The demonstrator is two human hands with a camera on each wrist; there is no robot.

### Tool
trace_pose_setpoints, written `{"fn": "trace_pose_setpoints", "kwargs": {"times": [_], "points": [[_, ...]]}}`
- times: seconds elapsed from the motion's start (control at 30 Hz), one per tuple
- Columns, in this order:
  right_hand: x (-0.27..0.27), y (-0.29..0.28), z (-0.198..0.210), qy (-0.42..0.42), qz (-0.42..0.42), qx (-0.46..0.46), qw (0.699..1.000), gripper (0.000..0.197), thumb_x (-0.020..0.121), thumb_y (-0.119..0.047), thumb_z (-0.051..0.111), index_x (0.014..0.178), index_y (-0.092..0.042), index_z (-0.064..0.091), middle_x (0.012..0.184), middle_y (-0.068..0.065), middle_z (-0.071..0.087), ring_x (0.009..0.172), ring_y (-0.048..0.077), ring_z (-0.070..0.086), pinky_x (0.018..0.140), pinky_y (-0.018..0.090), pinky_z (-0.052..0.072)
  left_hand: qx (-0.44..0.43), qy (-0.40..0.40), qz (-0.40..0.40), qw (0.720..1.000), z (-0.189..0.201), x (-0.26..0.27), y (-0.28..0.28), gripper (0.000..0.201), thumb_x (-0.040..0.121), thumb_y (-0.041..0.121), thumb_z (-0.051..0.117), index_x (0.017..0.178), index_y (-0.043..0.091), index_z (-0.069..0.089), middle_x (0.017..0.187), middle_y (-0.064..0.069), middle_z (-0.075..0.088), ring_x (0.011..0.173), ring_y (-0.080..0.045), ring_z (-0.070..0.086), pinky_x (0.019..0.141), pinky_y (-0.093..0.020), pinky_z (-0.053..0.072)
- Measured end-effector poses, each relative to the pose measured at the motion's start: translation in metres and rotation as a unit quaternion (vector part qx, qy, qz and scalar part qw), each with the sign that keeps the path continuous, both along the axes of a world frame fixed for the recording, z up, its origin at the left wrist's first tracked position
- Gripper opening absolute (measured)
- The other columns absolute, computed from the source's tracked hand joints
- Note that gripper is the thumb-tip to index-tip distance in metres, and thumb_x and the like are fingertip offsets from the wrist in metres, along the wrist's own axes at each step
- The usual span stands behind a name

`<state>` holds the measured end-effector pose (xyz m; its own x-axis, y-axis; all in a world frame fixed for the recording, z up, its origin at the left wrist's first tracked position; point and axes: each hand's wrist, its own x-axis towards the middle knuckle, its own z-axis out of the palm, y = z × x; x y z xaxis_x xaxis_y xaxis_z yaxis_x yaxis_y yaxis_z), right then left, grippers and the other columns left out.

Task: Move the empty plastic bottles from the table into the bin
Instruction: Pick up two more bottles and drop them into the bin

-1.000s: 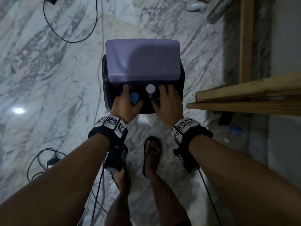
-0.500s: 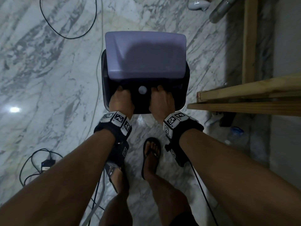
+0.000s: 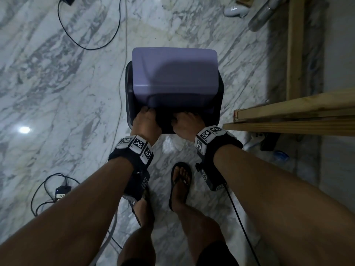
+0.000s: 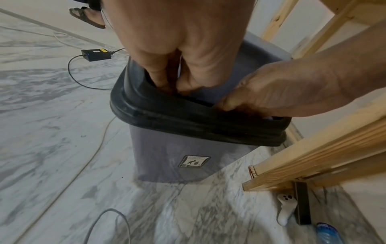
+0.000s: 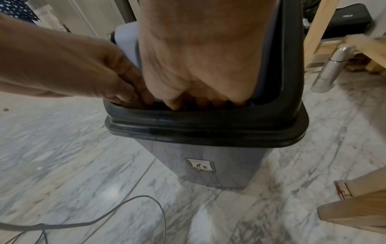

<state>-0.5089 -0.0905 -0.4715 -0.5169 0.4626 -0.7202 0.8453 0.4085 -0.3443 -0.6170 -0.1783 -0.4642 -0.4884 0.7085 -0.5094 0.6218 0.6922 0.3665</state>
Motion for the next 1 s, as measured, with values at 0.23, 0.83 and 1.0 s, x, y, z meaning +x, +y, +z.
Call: {"fn": "trace_pose_setpoints", "kwargs": {"times": [0.23, 0.83, 1.0], "points": [[0.017, -0.006, 0.063, 0.017, -0.048, 0.005, 0.999, 0.026, 0.091, -0.028, 0.047, 0.102, -0.011, 0.064, 0.118, 0.02, 0.065, 0.108, 0.041, 0.061, 0.089, 0.043, 0.05, 0.004, -0.007, -0.024, 1.0, 0.069, 0.006, -0.007, 0.025, 0.078, 0.003, 0.051, 0.1, -0.001, 0.064, 0.111, -0.023, 0.06, 0.101, -0.043, 0.058, 0.081, -0.045, 0.049], [0.094, -0.041, 0.353, 0.048, -0.211, 0.098, 0.971, 0.042, 0.096, -0.027, 0.041, 0.131, -0.007, 0.054, 0.137, 0.017, 0.055, 0.124, 0.036, 0.052, 0.103, 0.045, 0.045, 0.035, 0.032, -0.232, 0.972, 0.349, 0.032, 0.003, 0.05, 0.088, 0.017, 0.054, 0.135, 0.003, 0.043, 0.137, -0.021, 0.044, 0.126, -0.038, 0.044, 0.101, -0.044, 0.042], [0.139, -0.069, 0.422, 0.04, -0.254, 0.155, 0.954, 0.046, 0.098, -0.03, 0.039, 0.137, -0.008, 0.049, 0.144, 0.016, 0.048, 0.131, 0.035, 0.048, 0.105, 0.046, 0.044, 0.102, 0.048, -0.29, 0.95, 0.412, 0.067, 0.002, 0.043, 0.087, 0.015, 0.055, 0.126, -0.001, 0.05, 0.128, -0.024, 0.05, 0.118, -0.041, 0.048, 0.098, -0.045, 0.044]]}}
